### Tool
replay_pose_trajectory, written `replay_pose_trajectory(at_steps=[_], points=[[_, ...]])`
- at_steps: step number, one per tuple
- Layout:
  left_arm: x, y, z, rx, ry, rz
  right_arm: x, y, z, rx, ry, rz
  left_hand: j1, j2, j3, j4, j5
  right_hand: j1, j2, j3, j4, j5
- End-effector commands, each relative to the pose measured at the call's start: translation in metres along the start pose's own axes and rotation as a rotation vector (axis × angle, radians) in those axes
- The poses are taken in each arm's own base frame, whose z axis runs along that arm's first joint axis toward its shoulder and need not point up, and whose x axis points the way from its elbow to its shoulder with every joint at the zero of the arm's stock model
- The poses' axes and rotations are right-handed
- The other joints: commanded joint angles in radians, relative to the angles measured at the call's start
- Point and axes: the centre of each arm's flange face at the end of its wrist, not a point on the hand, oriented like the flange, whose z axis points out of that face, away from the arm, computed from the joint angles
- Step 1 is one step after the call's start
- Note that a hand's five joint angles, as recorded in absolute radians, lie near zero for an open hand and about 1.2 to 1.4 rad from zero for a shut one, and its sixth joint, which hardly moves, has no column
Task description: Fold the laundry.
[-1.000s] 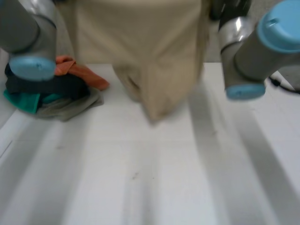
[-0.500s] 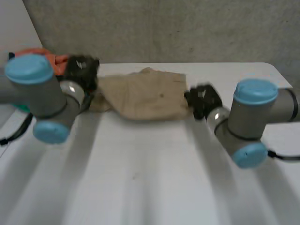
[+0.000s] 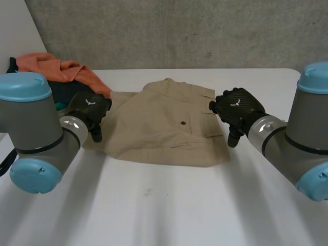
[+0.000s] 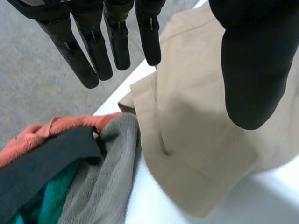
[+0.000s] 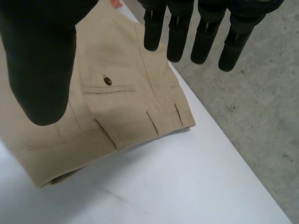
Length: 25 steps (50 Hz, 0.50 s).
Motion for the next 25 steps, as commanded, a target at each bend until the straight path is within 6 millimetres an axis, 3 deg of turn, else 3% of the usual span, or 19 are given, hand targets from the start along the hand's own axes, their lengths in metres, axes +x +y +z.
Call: replay_pose_trajectory(at_steps=[1,10,14,20,22,23,24,25], points=[[0.003,0.015,-0.002,-0.062,0.023,0.013,-0.009,0.000,0.015,-0.041,-0.058,0.011,-0.092,-0.083,-0.084,-0.069,-0.065,-0.044,-0.058,-0.042,-0.035,-0.010],[0.006,0.040,0.007,-0.129,0.045,0.092,-0.025,0.021,0.052,-0.132,-0.118,0.132,-0.143,-0.133,-0.134,-0.119,-0.115,-0.038,-0.052,-0.037,-0.030,-0.004],[0.004,0.056,0.020,-0.150,0.045,0.108,-0.029,0.035,0.075,-0.148,-0.116,0.224,-0.148,-0.139,-0.139,-0.125,-0.121,-0.009,-0.023,-0.007,0.000,0.025],[0.005,0.072,0.043,-0.145,0.036,0.149,-0.040,0.052,0.089,-0.191,-0.134,0.323,-0.084,-0.075,-0.075,-0.061,-0.057,0.191,0.177,0.192,0.199,0.224],[0.005,0.075,0.049,-0.136,0.037,0.165,-0.040,0.056,0.092,-0.200,-0.130,0.336,0.091,0.101,0.100,0.115,0.119,0.498,0.484,0.499,0.506,0.531],[0.005,0.075,0.050,-0.131,0.040,0.170,-0.039,0.057,0.092,-0.202,-0.127,0.341,0.249,0.258,0.258,0.272,0.277,0.775,0.761,0.777,0.784,0.809],[0.004,0.074,0.051,-0.122,0.043,0.174,-0.039,0.057,0.092,-0.200,-0.124,0.344,0.501,0.510,0.510,0.524,0.528,1.032,1.017,1.033,1.040,1.065],[0.004,0.069,0.052,-0.099,0.053,0.174,-0.035,0.053,0.091,-0.179,-0.111,0.349,0.959,0.968,0.968,0.982,0.987,1.034,1.020,1.035,1.042,1.068]])
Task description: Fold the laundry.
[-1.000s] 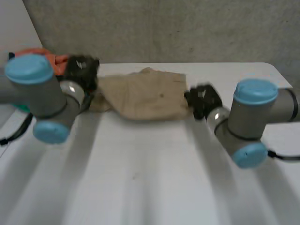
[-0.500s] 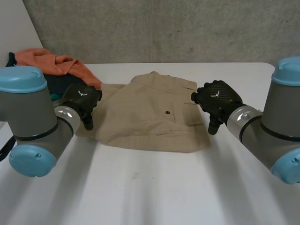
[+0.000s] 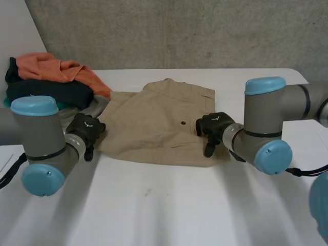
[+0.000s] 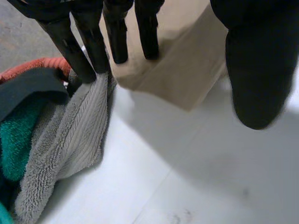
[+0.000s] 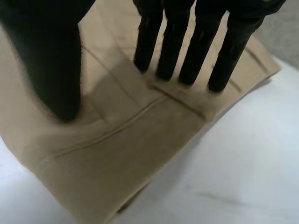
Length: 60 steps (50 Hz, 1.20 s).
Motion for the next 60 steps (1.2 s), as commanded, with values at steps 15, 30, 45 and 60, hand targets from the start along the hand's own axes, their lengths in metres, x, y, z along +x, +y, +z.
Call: replay_pose_trajectory(at_steps=[15,30,45,60], points=[[-0.136,-0.161,-0.103,0.584,-0.325,-0.306,0.026,-0.144,-0.119,0.547,0.133,-0.055,1.030,1.036,1.034,1.044,1.046,0.684,0.690,0.685,0.690,0.703],[-0.219,-0.251,-0.231,0.940,-0.457,-0.443,0.051,-0.254,-0.244,0.996,0.249,-0.045,1.030,1.036,1.034,1.044,1.046,0.684,0.690,0.685,0.690,0.703],[-0.195,-0.217,-0.067,0.726,-0.370,-0.446,0.058,-0.214,-0.114,0.866,0.294,0.044,1.030,1.036,1.034,1.044,1.046,0.684,0.690,0.685,0.690,0.703],[-0.096,-0.123,0.100,0.578,-0.202,-0.301,0.032,-0.110,0.036,0.792,0.456,-0.056,0.577,0.583,0.582,0.591,0.593,0.328,0.335,0.330,0.335,0.348]])
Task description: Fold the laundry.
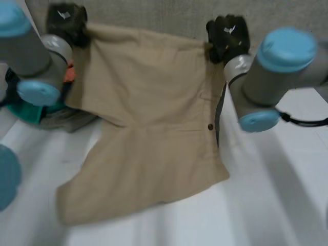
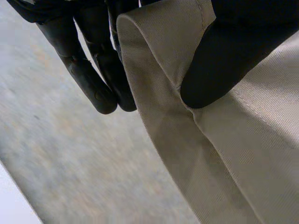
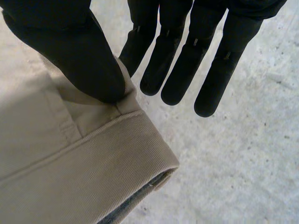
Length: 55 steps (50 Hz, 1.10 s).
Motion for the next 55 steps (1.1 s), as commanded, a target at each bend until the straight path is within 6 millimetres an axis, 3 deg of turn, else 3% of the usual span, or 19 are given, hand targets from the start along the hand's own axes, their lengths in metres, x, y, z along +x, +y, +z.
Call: replay_pose_trajectory(at_steps=[1,2,4,7,10,15,20,21,26,28,29,32,33,37,41,48,55], points=[[0.032,0.066,0.008,-0.026,0.108,0.062,-0.023,0.064,0.014,0.094,0.077,-0.062,-0.483,-0.513,-0.504,-0.510,-0.483,-0.511,-0.548,-0.563,-0.574,-0.554],[0.035,0.070,0.008,-0.028,0.112,0.068,-0.027,0.073,0.017,0.106,0.083,-0.092,-0.991,-1.021,-1.013,-1.018,-0.992,-0.962,-0.999,-1.014,-1.024,-1.005],[0.034,0.068,0.009,-0.023,0.093,0.072,-0.032,0.081,0.016,0.091,0.079,-0.129,-0.991,-1.021,-1.013,-1.018,-0.992,-0.962,-0.999,-1.014,-1.024,-1.005],[0.021,0.054,0.012,-0.011,0.018,0.077,-0.026,0.073,0.019,0.077,0.102,-0.170,-0.991,-1.021,-1.013,-1.018,-0.992,-0.962,-0.999,-1.014,-1.024,-1.005],[0.004,0.030,0.011,0.003,-0.059,0.083,-0.002,0.053,0.022,0.059,0.141,-0.154,-0.991,-1.021,-1.013,-1.018,-0.992,-0.962,-0.999,-1.014,-1.024,-1.005],[-0.010,-0.006,-0.003,-0.007,-0.095,0.084,0.021,0.015,0.015,0.032,0.134,-0.133,-0.991,-1.021,-1.013,-1.018,-0.992,-0.962,-0.999,-1.014,-1.024,-1.005],[-0.014,-0.033,-0.033,-0.057,-0.073,0.093,0.028,-0.010,-0.011,-0.058,0.012,-0.157,-0.991,-1.021,-1.013,-1.018,-0.992,-0.962,-0.999,-1.014,-1.024,-1.005],[-0.014,-0.040,-0.046,-0.082,-0.058,0.097,0.027,-0.016,-0.022,-0.091,-0.046,-0.164,-0.991,-1.021,-1.013,-1.018,-0.992,-0.962,-0.999,-1.014,-1.024,-1.005],[-0.007,-0.046,-0.093,-0.198,0.023,0.117,0.025,-0.015,-0.061,-0.225,-0.210,-0.166,-0.991,-1.021,-1.013,-1.018,-0.992,-0.962,-0.999,-1.014,-1.024,-1.005],[-0.004,-0.043,-0.112,-0.260,0.062,0.124,0.023,-0.012,-0.075,-0.276,-0.254,-0.162,-0.991,-1.021,-1.013,-1.018,-0.992,-0.962,-0.999,-1.014,-1.024,-1.005],[0.001,-0.036,-0.140,-0.364,0.122,0.135,0.022,-0.008,-0.090,-0.330,-0.297,-0.162,-0.991,-1.021,-1.013,-1.018,-0.992,-0.962,-0.999,-1.014,-1.024,-1.005],[0.005,-0.029,-0.171,-0.475,0.190,0.133,0.019,0.004,-0.118,-0.448,-0.376,-0.169,-0.985,-1.015,-1.007,-1.012,-0.986,-0.962,-0.999,-1.014,-1.024,-1.005],[0.009,-0.023,-0.191,-0.546,0.237,0.125,0.018,0.010,-0.131,-0.500,-0.407,-0.176,-0.869,-0.898,-0.890,-0.895,-0.869,-0.898,-0.935,-0.950,-0.961,-0.941],[0.018,-0.007,-0.237,-0.708,0.355,0.101,0.014,0.029,-0.163,-0.612,-0.497,-0.193,-0.783,-0.812,-0.804,-0.809,-0.783,-0.762,-0.799,-0.815,-0.825,-0.805],[0.024,0.009,-0.268,-0.802,0.424,0.086,0.007,0.050,-0.184,-0.638,-0.565,-0.198,-0.718,-0.747,-0.739,-0.745,-0.718,-0.721,-0.758,-0.773,-0.784,-0.764],[0.021,0.043,-0.275,-0.824,0.397,0.075,-0.001,0.081,-0.193,-0.590,-0.568,-0.216,-0.735,-0.765,-0.757,-0.762,-0.735,-0.627,-0.664,-0.679,-0.690,-0.670],[0.026,0.068,-0.273,-0.876,0.416,0.053,-0.006,0.101,-0.188,-0.523,-0.533,-0.233,-0.762,-0.791,-0.783,-0.789,-0.762,-0.287,-0.324,-0.340,-0.350,-0.330]])
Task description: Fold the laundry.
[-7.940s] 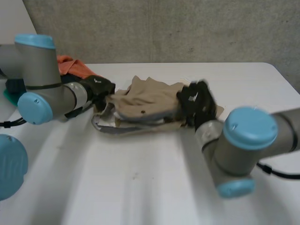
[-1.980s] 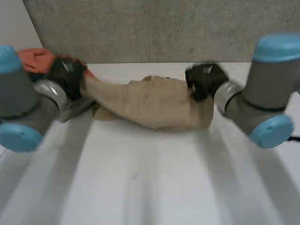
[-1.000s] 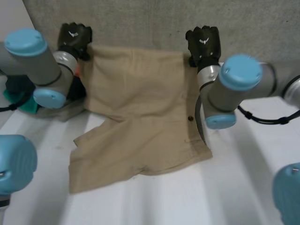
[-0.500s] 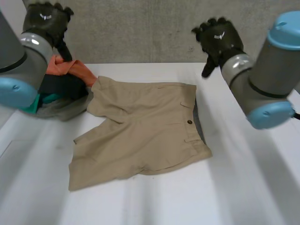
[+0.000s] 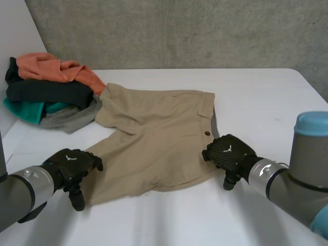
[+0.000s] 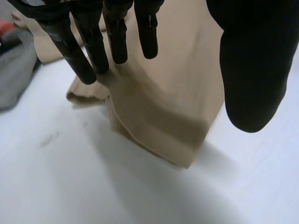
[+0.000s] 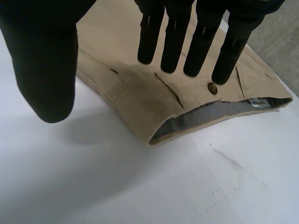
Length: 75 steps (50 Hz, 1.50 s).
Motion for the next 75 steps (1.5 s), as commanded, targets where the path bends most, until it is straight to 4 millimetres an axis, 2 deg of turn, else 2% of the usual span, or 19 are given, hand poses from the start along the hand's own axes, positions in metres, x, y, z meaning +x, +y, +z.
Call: replay_pose_trajectory(at_steps=[1,2,6,16,20,22,23,27,32,36,37,40,45,49,55,62,67,72,75], points=[[-0.001,0.014,0.023,-0.035,0.017,-0.019,0.000,0.012,0.020,0.073,0.063,-0.022,0.040,0.042,0.041,0.035,0.034,0.496,0.502,0.500,0.498,0.493],[0.000,0.016,0.026,-0.039,0.021,-0.014,0.003,0.011,0.023,0.102,0.085,-0.021,0.040,0.042,0.041,0.035,0.034,0.867,0.873,0.872,0.869,0.865],[0.005,0.015,0.032,-0.009,0.013,0.021,0.009,0.006,0.026,0.150,0.126,0.001,0.052,0.053,0.053,0.046,0.045,0.871,0.877,0.875,0.873,0.868],[0.009,0.023,0.046,-0.017,-0.047,0.111,0.016,-0.009,0.016,0.198,0.159,0.121,0.166,0.168,0.167,0.161,0.160,0.871,0.877,0.875,0.873,0.868],[0.013,0.024,0.046,-0.022,-0.041,0.132,0.010,-0.015,0.014,0.213,0.145,0.157,0.228,0.229,0.229,0.222,0.221,0.871,0.877,0.875,0.873,0.868],[0.013,0.024,0.045,-0.023,-0.046,0.132,0.005,-0.014,0.012,0.195,0.131,0.145,0.272,0.273,0.273,0.266,0.265,0.339,0.344,0.343,0.341,0.336],[0.013,0.024,0.044,-0.022,-0.047,0.132,0.004,-0.013,0.011,0.182,0.127,0.139,0.272,0.273,0.273,0.267,0.265,0.243,0.249,0.248,0.245,0.241],[0.012,0.022,0.041,-0.007,-0.054,0.134,0.004,-0.008,0.007,0.144,0.124,0.113,0.325,0.326,0.326,0.319,0.318,0.231,0.236,0.235,0.233,0.228],[0.012,0.020,0.042,0.007,-0.057,0.137,0.003,-0.002,0.004,0.108,0.115,0.086,0.506,0.508,0.508,0.501,0.500,0.231,0.236,0.235,0.233,0.228],[0.013,0.023,0.048,0.003,-0.057,0.156,0.004,0.001,0.005,0.099,0.114,0.090,0.840,0.842,0.842,0.835,0.834,0.234,0.239,0.238,0.236,0.231],[0.012,0.025,0.051,-0.005,-0.062,0.169,0.004,0.002,0.005,0.099,0.115,0.096,1.036,1.037,1.037,1.031,1.029,0.234,0.239,0.238,0.236,0.231],[0.009,0.023,0.054,-0.005,-0.073,0.191,0.004,0.001,0.004,0.101,0.114,0.100,1.038,1.039,1.039,1.033,1.031,0.234,0.239,0.238,0.236,0.231],[0.003,0.009,0.046,0.043,-0.106,0.187,0.004,-0.003,0.001,0.106,0.114,0.098,1.038,1.039,1.039,1.033,1.031,0.175,0.181,0.179,0.177,0.172],[-0.006,-0.015,0.032,0.132,-0.159,0.166,0.000,-0.008,-0.008,0.092,0.095,0.098,1.038,1.039,1.039,1.033,1.031,0.017,0.022,0.021,0.019,0.014],[-0.019,-0.041,0.023,0.221,-0.218,0.131,-0.011,-0.007,-0.011,0.075,0.054,0.099,1.038,1.039,1.039,1.033,1.031,-0.013,-0.007,-0.009,-0.011,-0.016],[-0.025,-0.053,0.023,0.235,-0.227,0.104,-0.017,-0.001,0.003,0.085,0.042,0.096,1.038,1.039,1.039,1.033,1.031,-0.004,0.002,0.000,-0.002,-0.007],[-0.023,-0.054,0.025,0.222,-0.213,0.094,-0.023,0.004,0.013,0.089,0.040,0.107,1.038,1.039,1.039,1.033,1.031,0.104,0.110,0.108,0.106,0.101],[-0.018,-0.051,0.022,0.207,-0.188,0.090,-0.008,0.006,0.025,0.109,0.145,0.134,1.038,1.039,1.039,1.033,1.031,0.870,0.875,0.874,0.872,0.867],[-0.013,-0.045,0.017,0.179,-0.164,0.095,-0.001,0.003,0.021,0.105,0.179,0.136,1.038,1.039,1.039,1.033,1.031,0.871,0.877,0.875,0.873,0.868]])
